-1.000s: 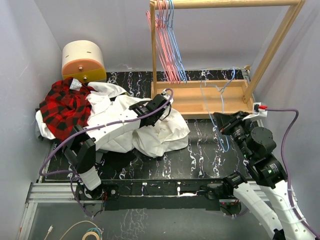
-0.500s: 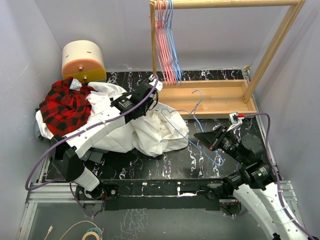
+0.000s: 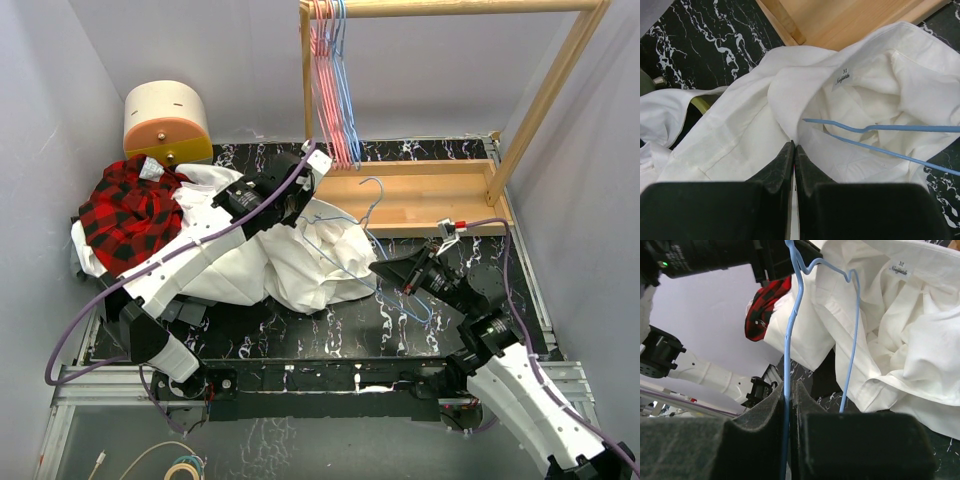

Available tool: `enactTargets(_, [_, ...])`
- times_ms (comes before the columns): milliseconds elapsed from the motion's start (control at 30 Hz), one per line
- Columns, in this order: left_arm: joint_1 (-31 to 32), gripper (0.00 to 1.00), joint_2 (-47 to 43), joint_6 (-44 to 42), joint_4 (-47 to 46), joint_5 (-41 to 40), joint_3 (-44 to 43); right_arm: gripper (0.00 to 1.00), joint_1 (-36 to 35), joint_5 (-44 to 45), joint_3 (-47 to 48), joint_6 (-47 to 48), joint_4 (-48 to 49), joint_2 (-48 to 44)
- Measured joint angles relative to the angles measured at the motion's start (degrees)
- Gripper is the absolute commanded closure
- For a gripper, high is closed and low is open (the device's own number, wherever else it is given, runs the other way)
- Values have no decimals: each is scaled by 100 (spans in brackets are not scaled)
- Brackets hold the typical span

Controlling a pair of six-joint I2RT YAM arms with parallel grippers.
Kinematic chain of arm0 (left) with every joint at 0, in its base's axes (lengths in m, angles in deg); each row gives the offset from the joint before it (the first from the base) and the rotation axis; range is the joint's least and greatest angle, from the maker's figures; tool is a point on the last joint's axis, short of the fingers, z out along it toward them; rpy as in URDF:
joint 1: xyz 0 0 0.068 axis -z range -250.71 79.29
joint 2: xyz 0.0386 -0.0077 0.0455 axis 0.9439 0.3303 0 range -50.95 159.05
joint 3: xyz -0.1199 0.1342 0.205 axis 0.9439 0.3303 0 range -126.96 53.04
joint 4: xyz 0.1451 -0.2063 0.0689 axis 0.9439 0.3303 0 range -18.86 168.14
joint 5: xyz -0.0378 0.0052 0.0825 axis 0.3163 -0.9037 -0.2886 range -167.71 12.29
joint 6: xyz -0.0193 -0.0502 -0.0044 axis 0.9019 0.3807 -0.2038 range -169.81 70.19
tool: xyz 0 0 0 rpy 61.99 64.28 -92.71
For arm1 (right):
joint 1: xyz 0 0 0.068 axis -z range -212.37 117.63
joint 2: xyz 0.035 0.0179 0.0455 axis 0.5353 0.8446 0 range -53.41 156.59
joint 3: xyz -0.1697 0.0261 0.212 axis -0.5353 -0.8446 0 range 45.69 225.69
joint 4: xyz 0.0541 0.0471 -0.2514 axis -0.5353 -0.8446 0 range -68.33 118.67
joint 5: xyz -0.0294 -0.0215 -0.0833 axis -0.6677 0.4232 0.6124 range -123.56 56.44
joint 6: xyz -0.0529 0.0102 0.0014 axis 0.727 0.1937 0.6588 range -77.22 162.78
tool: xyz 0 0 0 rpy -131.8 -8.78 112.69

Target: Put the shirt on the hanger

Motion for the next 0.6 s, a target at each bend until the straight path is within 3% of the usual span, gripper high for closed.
enactTargets(333, [0,100,0,-85,522,562,-651,92,0,-168,-629,-286,2079,1130])
enactTargets(600, [-7,100,0,-160,807,903,-697,92,-42,-249,-734,-463,3526,1963])
